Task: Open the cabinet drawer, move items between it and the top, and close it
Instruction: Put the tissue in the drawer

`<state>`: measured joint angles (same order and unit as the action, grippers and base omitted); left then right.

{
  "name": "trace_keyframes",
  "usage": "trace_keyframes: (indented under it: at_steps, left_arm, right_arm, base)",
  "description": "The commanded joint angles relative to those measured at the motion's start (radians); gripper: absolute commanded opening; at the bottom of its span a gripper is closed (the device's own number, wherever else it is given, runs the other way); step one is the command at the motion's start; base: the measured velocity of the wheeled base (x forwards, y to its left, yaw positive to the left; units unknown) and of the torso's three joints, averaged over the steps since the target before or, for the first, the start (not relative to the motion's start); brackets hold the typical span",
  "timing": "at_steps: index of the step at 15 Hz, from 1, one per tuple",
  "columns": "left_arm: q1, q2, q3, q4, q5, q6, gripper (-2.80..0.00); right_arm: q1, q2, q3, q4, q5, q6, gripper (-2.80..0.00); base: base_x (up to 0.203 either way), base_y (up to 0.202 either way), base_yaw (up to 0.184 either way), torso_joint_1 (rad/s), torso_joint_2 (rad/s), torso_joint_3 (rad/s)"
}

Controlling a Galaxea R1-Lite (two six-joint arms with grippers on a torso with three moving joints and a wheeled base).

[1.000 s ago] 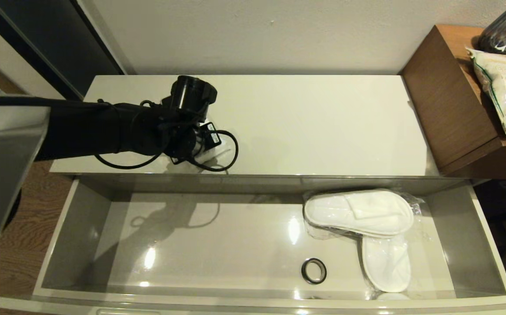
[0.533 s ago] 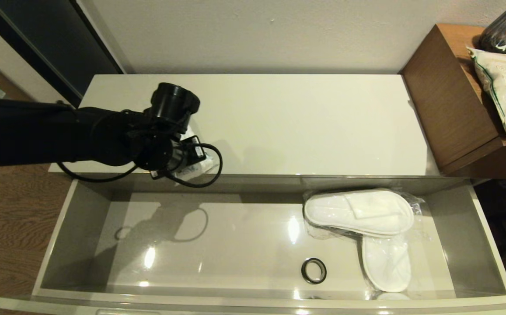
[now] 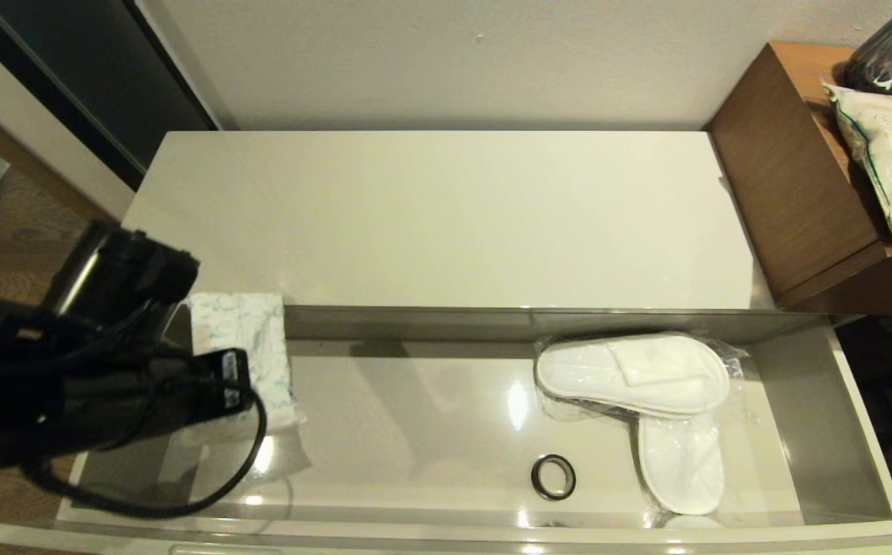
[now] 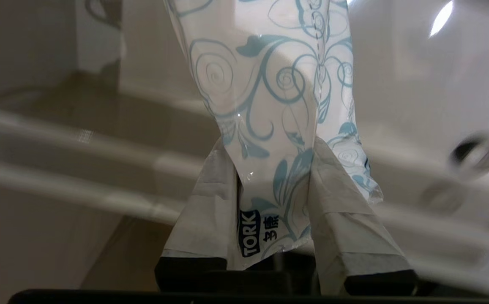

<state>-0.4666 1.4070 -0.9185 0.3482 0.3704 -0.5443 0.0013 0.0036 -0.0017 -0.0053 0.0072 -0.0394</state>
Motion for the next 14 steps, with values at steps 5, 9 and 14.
trace_keyframes:
  at_steps: [5, 9, 14]
  left_arm:
    - [0.078, -0.132, 0.426, -0.281, -0.137, 0.188, -2.80]
    - [0.189, 0.111, 0.483, -0.664, -0.153, 0.248, -2.80]
    - [0.306, 0.446, 0.420, -1.093, -0.120, 0.326, -2.80]
  right_arm:
    - [0.000, 0.001, 0.000, -0.001, 0.000, -0.001, -2.80]
    - [0.000, 0.001, 0.000, -0.001, 0.000, -0.001, -2.80]
    - [0.000, 0.001, 0.000, -0.001, 0.000, -0.001, -2.80]
  base:
    - [0.000, 0.000, 0.000, 0.000, 0.00, 0.000]
    - [0.000, 0.000, 0.000, 0.000, 0.00, 0.000]
    - [0.000, 0.000, 0.000, 0.000, 0.00, 0.000]
